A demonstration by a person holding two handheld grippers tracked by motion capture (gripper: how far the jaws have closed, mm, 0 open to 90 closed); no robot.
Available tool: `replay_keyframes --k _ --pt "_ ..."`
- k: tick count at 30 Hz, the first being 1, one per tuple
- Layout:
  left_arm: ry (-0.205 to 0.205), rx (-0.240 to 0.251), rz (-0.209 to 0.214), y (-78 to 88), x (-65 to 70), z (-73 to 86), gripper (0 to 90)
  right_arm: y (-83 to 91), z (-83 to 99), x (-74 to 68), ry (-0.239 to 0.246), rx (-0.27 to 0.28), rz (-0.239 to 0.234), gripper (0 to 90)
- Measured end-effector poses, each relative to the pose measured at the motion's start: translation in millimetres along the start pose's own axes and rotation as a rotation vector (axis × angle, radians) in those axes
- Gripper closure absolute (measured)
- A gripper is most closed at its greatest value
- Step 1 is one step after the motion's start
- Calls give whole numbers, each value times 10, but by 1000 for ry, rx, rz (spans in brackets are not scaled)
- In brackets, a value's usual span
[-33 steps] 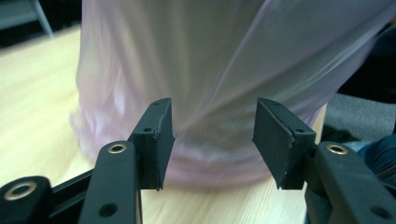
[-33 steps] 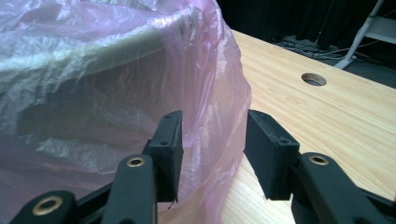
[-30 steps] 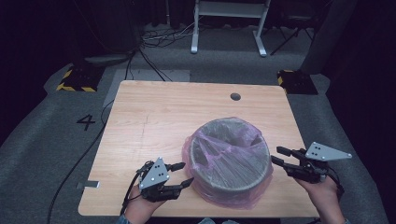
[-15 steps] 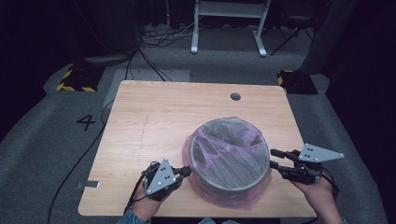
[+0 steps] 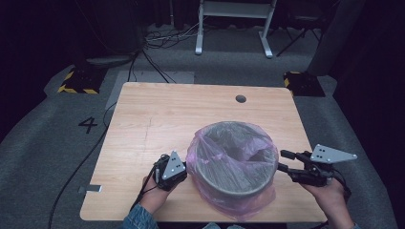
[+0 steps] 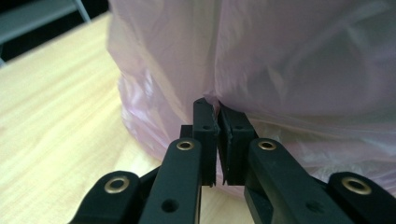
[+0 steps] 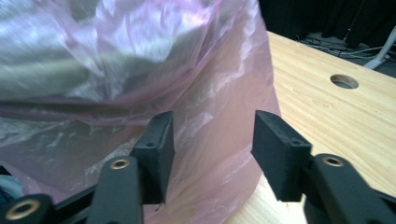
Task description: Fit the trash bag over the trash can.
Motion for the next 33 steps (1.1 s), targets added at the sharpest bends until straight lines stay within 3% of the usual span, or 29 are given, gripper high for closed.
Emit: replay_keyframes --k 4,8,11,14,16,19,21,25,29,33 --pt "27 55 -1 153 -73 -36 865 86 -146 12 21 30 -42 415" --pt "53 65 -26 221 -157 -51 884 116 -349 -14 58 42 -44 421" --pt "74 62 -38 234 -210 -40 893 117 -480 -11 46 70 -46 430" --pt "64 53 -44 210 -215 -48 895 42 -561 -2 19 82 -63 439" --pt "55 46 -47 183 -208 -60 897 -47 -588 7 12 58 -59 548" --pt "53 31 -35 133 -209 -57 898 -120 -599 31 -17 23 -47 829" --pt "51 17 -21 87 -202 -35 899 -101 -609 52 -21 34 -20 891" --pt "33 -24 -1 -28 -149 13 899 -121 -504 180 -53 11 50 898" --pt "3 -103 46 -197 -43 112 900 -289 -237 246 -111 -52 19 896" --pt "-72 -196 77 -315 116 187 900 -322 -74 195 -122 -76 6 862"
Point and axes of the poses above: each handheld gripper's, and its own axes: y roughly backward along the jaws, z roughly out of its underside, x roughly to its right, the point moved 3 cm from there along -y, roughly forward along the jaws, and after that the axes turned 2 degrees about -z, right-handed, at the moved point
